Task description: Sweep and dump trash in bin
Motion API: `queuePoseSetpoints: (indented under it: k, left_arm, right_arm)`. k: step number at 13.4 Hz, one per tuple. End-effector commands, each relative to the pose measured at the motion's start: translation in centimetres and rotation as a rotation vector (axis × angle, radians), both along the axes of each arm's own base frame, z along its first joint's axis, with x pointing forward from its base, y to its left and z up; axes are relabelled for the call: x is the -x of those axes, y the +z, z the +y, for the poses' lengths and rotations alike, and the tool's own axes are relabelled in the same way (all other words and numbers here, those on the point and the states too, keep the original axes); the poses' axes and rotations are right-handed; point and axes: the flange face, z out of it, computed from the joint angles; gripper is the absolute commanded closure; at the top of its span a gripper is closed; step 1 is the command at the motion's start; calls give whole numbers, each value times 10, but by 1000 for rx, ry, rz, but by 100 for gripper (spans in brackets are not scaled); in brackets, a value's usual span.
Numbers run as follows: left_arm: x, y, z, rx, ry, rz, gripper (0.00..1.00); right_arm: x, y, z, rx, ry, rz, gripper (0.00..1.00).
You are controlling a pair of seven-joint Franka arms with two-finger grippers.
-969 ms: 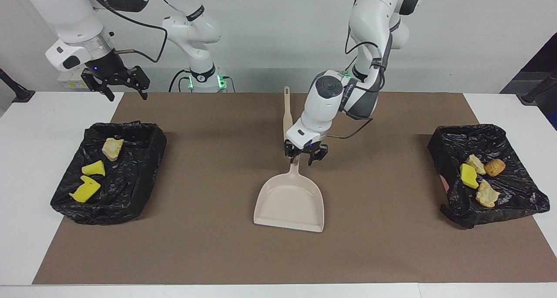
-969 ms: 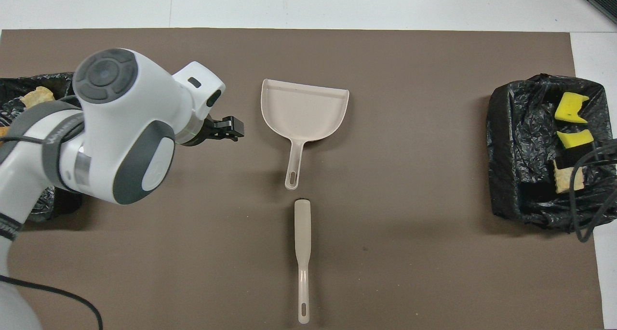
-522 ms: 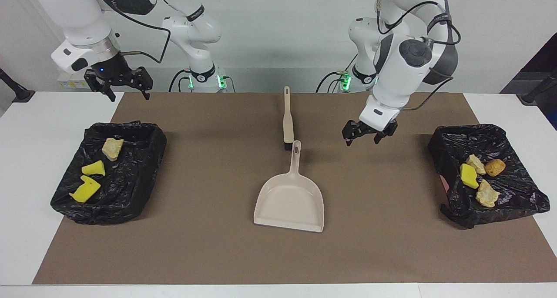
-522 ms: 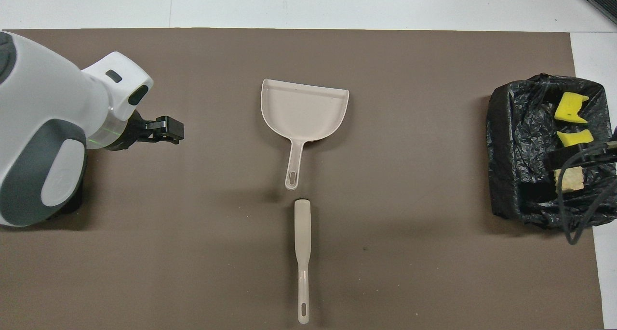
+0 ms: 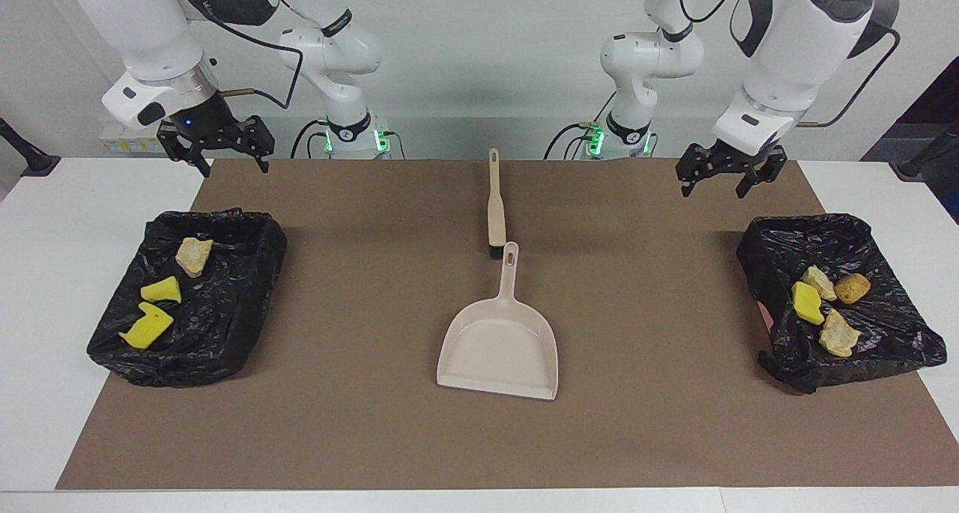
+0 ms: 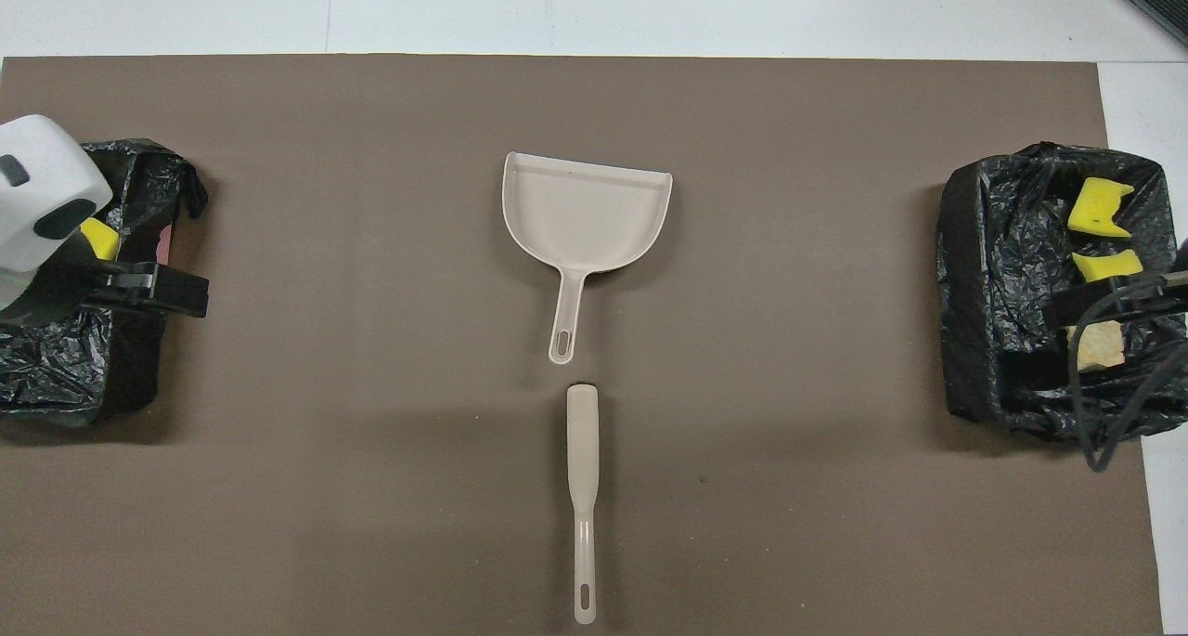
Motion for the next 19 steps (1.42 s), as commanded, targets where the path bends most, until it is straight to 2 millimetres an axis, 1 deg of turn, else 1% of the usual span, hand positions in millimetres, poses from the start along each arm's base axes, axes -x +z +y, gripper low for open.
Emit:
queuePoseSetpoints:
  k: [1,3,4,5,7,9,10,13,19]
  left_arm:
    - [11,25,2,-6,-5,-4,0]
    - [14,30,1,-7,2,-11,0]
    - [19,38,3,2,5,-28,0]
    - [18,41,7,15,12,-41,0]
    - [18,44,7,27,17,-42,0]
    - [20,45,15,28,30,-49,0]
    - [22,45,16,28,26,-47,0]
    - [22,48,13,27,23,-50,0]
    - [23,48,17,22,32,-41,0]
  right_arm:
    - [-2,3,1,-14,-18,0,0]
    - [-2,3,1,-14,-18,0,0]
    - [-2,3,1,-14,-18,0,0]
    - [-2,3,1,-14,-18,0,0]
    - [-2,3,2,-14,-16,0,0]
    - [-2,3,1,-14,-18,0,0]
    - [-2,3,2,-14,-16,0,0]
    - [-2,3,1,-14,-18,0,0]
    - [-2,3,2,-14,-16,0,0]
